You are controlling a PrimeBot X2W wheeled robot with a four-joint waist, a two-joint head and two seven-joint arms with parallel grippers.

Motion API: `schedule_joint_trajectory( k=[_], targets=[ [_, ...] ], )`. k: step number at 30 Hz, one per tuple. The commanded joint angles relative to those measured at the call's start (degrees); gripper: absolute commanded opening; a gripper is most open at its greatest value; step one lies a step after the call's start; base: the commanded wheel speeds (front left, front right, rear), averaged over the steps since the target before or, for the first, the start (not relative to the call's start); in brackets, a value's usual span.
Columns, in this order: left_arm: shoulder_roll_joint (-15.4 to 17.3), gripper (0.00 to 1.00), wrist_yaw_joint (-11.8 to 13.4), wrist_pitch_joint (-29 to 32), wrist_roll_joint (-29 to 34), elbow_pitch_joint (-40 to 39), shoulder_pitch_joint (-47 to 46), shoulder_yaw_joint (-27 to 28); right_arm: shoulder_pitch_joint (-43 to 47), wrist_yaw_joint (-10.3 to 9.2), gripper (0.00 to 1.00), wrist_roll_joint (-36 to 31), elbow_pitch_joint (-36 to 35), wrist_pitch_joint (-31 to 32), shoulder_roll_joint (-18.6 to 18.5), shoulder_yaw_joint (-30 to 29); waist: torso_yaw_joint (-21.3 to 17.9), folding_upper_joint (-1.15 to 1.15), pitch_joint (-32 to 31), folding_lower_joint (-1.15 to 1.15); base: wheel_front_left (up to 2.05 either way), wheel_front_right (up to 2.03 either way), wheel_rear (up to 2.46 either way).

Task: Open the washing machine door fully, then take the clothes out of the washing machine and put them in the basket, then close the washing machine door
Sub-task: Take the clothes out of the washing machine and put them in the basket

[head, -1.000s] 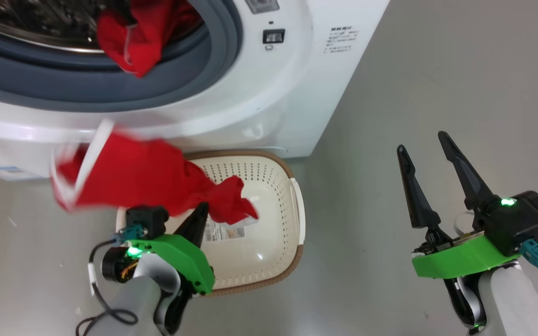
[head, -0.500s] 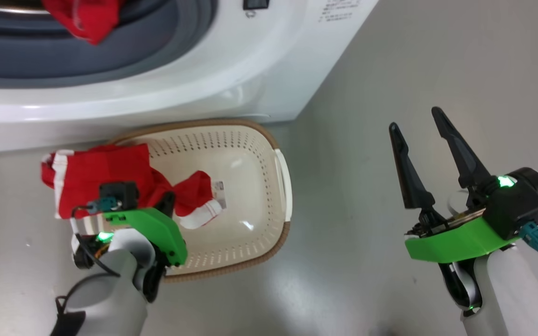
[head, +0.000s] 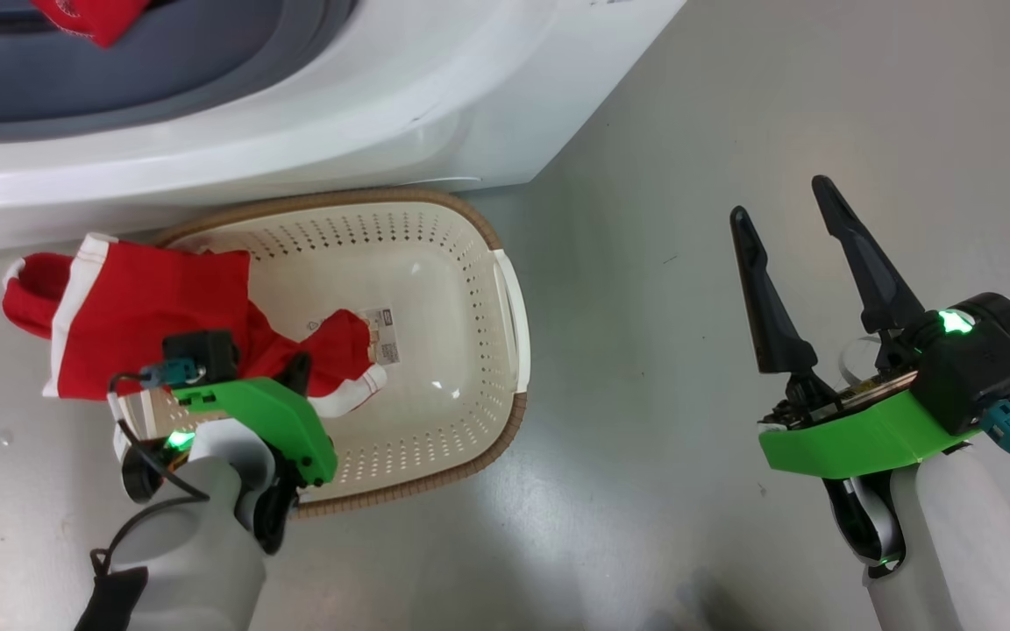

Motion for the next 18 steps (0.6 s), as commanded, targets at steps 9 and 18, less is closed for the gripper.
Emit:
schedule_joint_trajectory(
  k=[9, 18],
  targets=[
    [1.28, 1.0, 0.0, -1.6, -0.71, 0.64, -0.98, 0.94, -0.11, -0.05, 1.0, 0.28, -1.13, -0.35, -0.01, 1.28, 0.4, 0.0, 0.39, 0.0, 0.0, 0.0, 0.0],
    [1.46, 1.0, 0.54, -5.13, 0.08, 0.84, -1.37, 0.18, -0.21, -0.05, 1.0, -0.13, -0.43, -0.35, -0.01, 0.77, 1.85, 0.0, -0.84, 0.0, 0.0, 0.0, 0.0]
  ],
)
